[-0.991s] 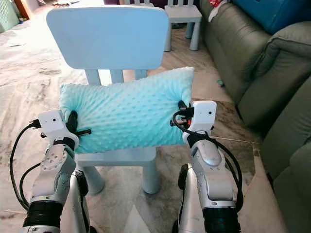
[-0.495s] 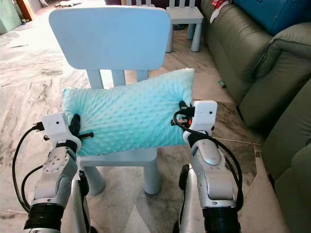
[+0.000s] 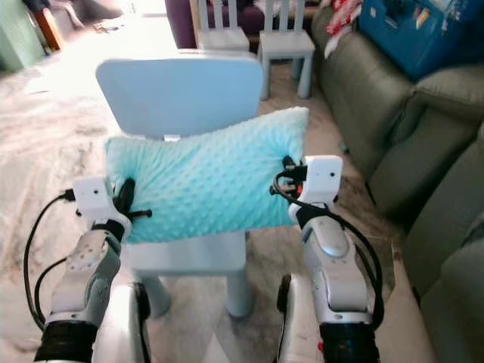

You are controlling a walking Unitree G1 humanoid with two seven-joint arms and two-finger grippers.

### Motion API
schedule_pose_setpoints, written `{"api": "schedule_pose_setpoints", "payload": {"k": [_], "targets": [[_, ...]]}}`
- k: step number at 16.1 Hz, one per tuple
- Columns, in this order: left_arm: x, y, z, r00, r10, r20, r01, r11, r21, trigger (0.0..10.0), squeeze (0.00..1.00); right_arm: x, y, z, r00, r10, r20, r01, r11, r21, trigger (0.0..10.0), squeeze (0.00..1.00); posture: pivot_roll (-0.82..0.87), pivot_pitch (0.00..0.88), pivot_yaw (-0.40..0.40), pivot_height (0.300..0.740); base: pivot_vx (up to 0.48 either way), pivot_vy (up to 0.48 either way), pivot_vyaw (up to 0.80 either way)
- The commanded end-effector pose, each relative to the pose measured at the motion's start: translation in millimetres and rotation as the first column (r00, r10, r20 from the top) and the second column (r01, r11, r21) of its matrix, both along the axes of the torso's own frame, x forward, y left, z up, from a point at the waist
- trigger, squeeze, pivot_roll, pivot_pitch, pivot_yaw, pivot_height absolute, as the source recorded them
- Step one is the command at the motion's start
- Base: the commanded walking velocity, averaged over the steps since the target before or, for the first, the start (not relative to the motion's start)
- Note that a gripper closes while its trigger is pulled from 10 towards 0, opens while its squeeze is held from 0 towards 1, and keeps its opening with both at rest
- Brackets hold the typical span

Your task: Move the pillow to the sofa

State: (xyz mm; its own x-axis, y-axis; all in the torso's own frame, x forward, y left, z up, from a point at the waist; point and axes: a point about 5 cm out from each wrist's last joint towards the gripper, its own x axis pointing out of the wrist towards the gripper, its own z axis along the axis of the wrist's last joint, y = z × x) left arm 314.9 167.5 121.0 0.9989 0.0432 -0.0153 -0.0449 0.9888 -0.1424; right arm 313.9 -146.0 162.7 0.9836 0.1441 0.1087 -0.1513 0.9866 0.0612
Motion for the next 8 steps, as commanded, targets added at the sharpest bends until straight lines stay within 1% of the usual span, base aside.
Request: {"api": "schedule_pose_setpoints", "payload": {"k": [1,4,8], "targets": [[0.1,0.4,7.9,0.999,-0.024,0.026,0.024,1.000,0.013,0.0,0.00,-1.3,-2.5,7.3,1.000,-0.004,0.031,0.004,1.000,0.003,0.0,0.00,-0.19,0.000,0.011,0.538,0.000,0.000,0.00],[-0.3,-4.1,10.0,0.997,-0.062,0.039,0.061,0.998,0.033,0.0,0.00,-1.4,-2.0,6.4,1.000,-0.007,0.030,0.007,1.000,0.006,0.0,0.00,-0.19,0.000,0.017,0.573,0.000,0.000,0.00],[2.0,-4.5,10.2,0.997,-0.074,0.037,0.072,0.997,0.031,0.0,0.00,-0.5,1.3,7.1,0.999,-0.004,0.038,0.003,1.000,0.009,0.0,0.00,-0.19,0.000,0.024,0.613,0.000,0.000,0.00]]}}
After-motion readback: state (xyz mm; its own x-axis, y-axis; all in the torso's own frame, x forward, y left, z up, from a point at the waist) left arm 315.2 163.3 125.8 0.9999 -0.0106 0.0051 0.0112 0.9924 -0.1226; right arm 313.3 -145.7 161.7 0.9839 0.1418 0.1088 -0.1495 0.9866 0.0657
